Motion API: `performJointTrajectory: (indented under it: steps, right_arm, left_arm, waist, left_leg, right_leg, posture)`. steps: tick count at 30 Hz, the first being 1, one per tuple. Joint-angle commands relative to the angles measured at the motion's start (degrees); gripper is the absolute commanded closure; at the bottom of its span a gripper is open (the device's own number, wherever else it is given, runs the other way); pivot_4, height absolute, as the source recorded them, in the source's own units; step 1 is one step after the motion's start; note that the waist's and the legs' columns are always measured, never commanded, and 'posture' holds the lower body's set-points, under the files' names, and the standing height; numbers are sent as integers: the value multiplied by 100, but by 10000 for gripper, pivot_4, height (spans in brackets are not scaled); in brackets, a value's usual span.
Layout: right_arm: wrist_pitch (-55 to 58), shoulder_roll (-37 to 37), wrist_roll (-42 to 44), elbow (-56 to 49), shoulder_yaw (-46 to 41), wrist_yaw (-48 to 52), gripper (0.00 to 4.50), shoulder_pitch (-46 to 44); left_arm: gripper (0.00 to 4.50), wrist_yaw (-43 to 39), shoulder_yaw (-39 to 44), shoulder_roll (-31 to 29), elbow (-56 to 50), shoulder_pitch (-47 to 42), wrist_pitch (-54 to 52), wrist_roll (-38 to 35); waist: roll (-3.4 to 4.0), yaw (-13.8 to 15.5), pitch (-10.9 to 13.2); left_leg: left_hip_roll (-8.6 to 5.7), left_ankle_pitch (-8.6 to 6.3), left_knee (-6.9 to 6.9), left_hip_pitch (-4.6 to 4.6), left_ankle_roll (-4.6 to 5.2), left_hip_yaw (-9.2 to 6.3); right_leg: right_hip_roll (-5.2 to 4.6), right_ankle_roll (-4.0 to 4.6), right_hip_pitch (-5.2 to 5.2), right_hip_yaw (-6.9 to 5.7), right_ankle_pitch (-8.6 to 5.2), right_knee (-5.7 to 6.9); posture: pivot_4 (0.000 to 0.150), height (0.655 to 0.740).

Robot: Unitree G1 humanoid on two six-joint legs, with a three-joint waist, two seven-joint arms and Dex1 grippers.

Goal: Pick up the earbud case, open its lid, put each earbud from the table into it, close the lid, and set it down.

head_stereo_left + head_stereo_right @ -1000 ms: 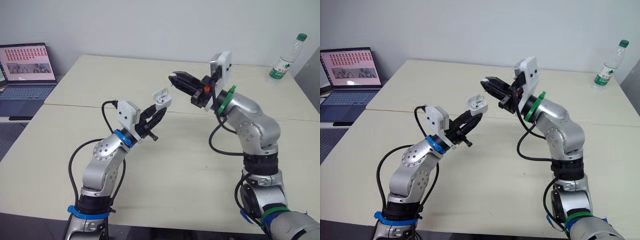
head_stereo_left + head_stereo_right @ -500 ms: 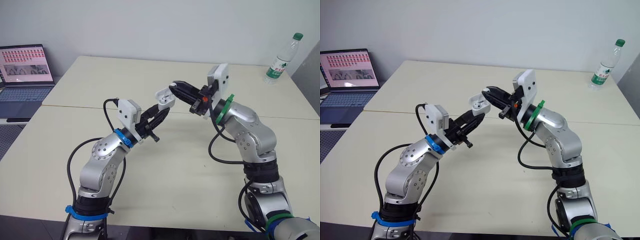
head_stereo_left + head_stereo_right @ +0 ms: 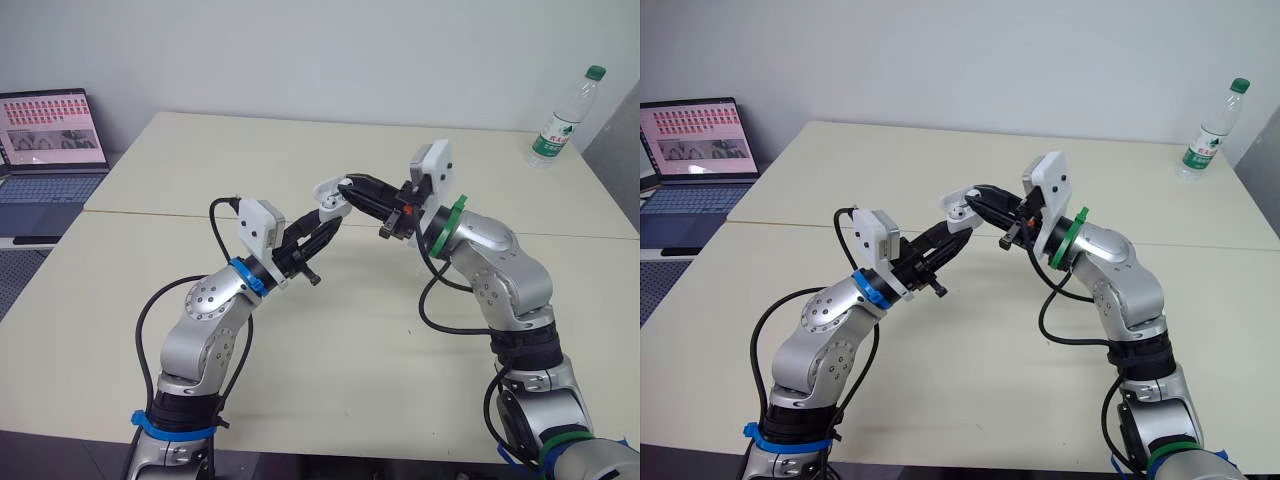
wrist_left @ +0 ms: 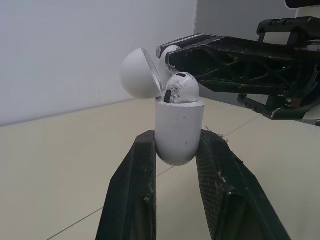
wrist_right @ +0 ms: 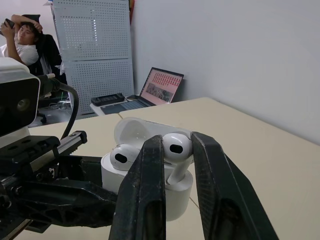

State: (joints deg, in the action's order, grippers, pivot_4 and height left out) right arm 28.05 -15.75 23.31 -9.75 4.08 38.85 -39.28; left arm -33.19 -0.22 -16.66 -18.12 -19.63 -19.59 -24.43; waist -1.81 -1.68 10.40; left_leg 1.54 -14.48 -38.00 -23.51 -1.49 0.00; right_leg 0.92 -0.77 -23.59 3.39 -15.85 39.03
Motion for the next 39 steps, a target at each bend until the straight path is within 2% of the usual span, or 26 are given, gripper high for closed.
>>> performJointTrajectory:
  steps: [1,4,10,15,20,25,28,33,39]
  right_arm:
    - [-188,-66,-42,-92,39,98,40936,-30]
    - [-198,-114,-34,-132,62,180,40936,-14]
    - [-96,-110,75,-238,53,205,20111,-37]
    - [182,-153,403,-262,-185,192,20111,-135]
    - [1274,-414,1622,-250,-920,268,20111,-445]
    - [1583,-816,1551,467,-1012,213,20111,-1033]
    - [1342,-1042,862,1251,-600,215,25796,-1394]
    - [657,-1159,-160,2197,329,724,44047,-1747]
    - [549,-1123,-378,2335,683,1470,44616,-2046]
  left_arm:
    - [37377,-4,2,-4,-325,-58,88,-79]
    - [37377,2,3,-5,-326,-54,92,-73]
    - [37377,23,-12,-17,-302,-54,116,-32]
    - [37377,43,-19,-18,-314,-30,119,-14]
    - [37377,49,-25,-29,-318,1,118,1]
    - [37377,-112,-164,-137,-289,71,149,95]
    - [37377,-252,-320,-218,-297,112,176,137]
    - [37377,-383,-560,-289,-291,90,157,228]
    - [37377,-575,-770,-465,-230,87,171,430]
  waist:
    - [0,0,0]
    - [0,0,0]
    - [0,0,0]
    - [0,1,0]
    - [0,1,0]
    - [0,-1,0]
    - [0,-7,0]
    - [0,-9,0]
    - [1,-10,0]
  left_leg:
    - [0,0,0,0,0,-1]
    - [0,0,0,0,0,0]
    - [0,0,0,1,0,-1]
    - [0,0,-1,1,0,-1]
    - [0,0,-2,1,0,-1]
    - [1,0,-1,5,1,0]
    - [0,0,-1,9,1,7]
    - [-1,0,1,9,2,15]
    - [2,0,3,5,2,13]
  right_leg:
    - [0,0,0,-1,0,0]
    - [0,0,0,0,0,0]
    - [0,0,0,-1,0,1]
    - [0,0,1,0,0,1]
    - [0,1,2,0,0,1]
    - [1,1,5,0,0,1]
    - [2,1,5,5,0,2]
    - [2,1,4,12,0,-2]
    - [2,2,-1,12,0,-2]
  posture:
    - [1500,7400]
    - [1500,7400]
    - [1500,7400]
    - [1500,7400]
    - [1500,7400]
    - [1500,7400]
    - [1500,7400]
    - [1500,7400]
    - [1500,7400]
